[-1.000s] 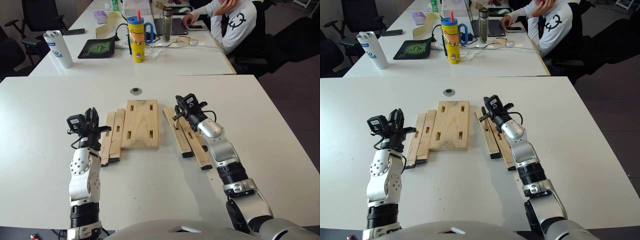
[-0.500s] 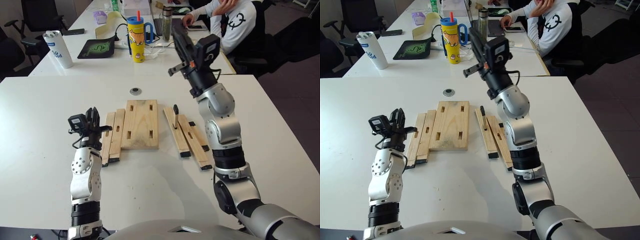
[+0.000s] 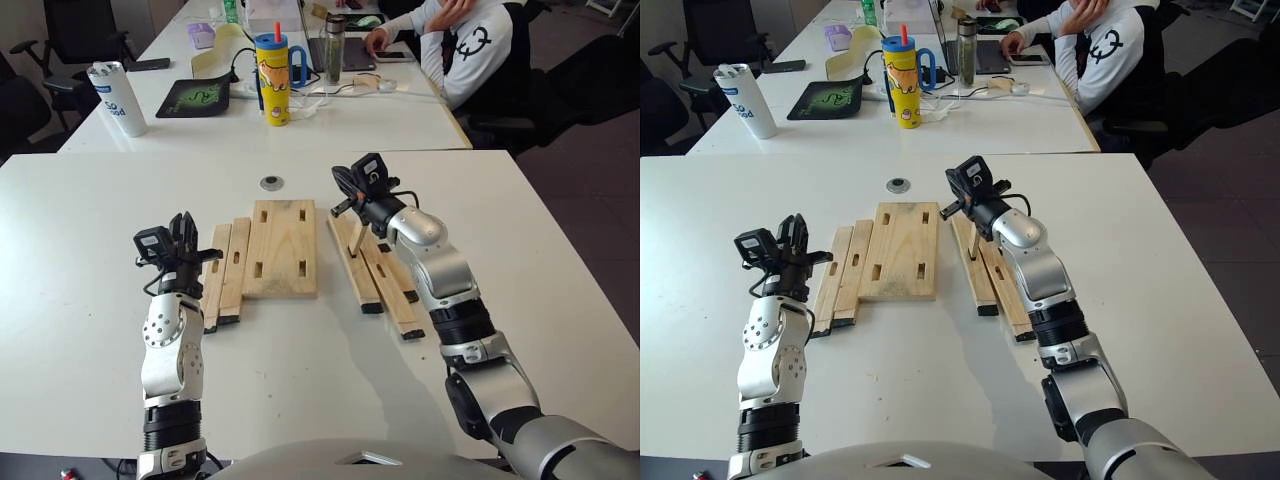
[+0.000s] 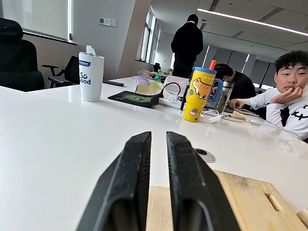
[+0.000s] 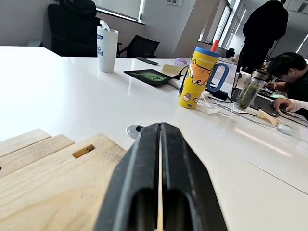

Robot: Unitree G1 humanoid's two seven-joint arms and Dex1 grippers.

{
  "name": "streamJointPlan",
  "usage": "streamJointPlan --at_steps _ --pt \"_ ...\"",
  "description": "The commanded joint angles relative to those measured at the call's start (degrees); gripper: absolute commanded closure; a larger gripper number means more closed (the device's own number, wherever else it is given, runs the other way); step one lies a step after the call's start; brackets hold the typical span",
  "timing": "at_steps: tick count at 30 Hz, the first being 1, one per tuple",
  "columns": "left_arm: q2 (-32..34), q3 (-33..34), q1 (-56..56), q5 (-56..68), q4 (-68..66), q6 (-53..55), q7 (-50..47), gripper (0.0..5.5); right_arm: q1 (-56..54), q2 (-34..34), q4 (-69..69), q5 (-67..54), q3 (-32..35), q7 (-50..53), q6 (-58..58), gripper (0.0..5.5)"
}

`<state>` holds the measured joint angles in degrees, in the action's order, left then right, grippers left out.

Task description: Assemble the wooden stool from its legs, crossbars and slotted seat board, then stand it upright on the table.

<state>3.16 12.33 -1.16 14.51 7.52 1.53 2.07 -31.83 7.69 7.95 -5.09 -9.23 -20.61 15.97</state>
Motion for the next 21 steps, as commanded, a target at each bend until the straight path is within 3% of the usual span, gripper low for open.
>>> streamJointPlan --at_steps 1,5,7,13,17,21 --pt "-0.34 -0.24 1.07 -0.54 0.94 0.18 -0.44 4.88 -0.53 -3.69 -3.93 -3.34 4.45 2.69 -5.14 5.47" --pt "-0.69 -0.33 2.19 -0.40 1.62 0.39 -0.70 4.88 -6.58 -4.57 -3.36 -4.99 15.57 14.56 -9.48 5.47" --pt "-0.81 -0.47 2.02 -0.44 1.45 0.41 -0.72 4.88 -7.32 -2.72 -1.37 -3.50 17.41 16.93 -9.48 5.47" --pt "-1.24 -0.50 3.27 -1.05 2.25 -0.28 -1.45 4.88 5.92 4.77 -7.65 -3.59 11.72 8.46 10.00 5.47" --pt "-1.43 -0.11 3.96 -1.13 2.46 -0.70 -1.81 4.88 16.85 12.92 -21.15 -7.73 3.28 -5.14 21.17 4.89" --pt "-1.71 -0.62 3.89 -1.43 2.32 -0.83 -1.93 4.88 20.67 14.39 -25.91 -9.31 -0.15 -7.58 28.32 4.31"
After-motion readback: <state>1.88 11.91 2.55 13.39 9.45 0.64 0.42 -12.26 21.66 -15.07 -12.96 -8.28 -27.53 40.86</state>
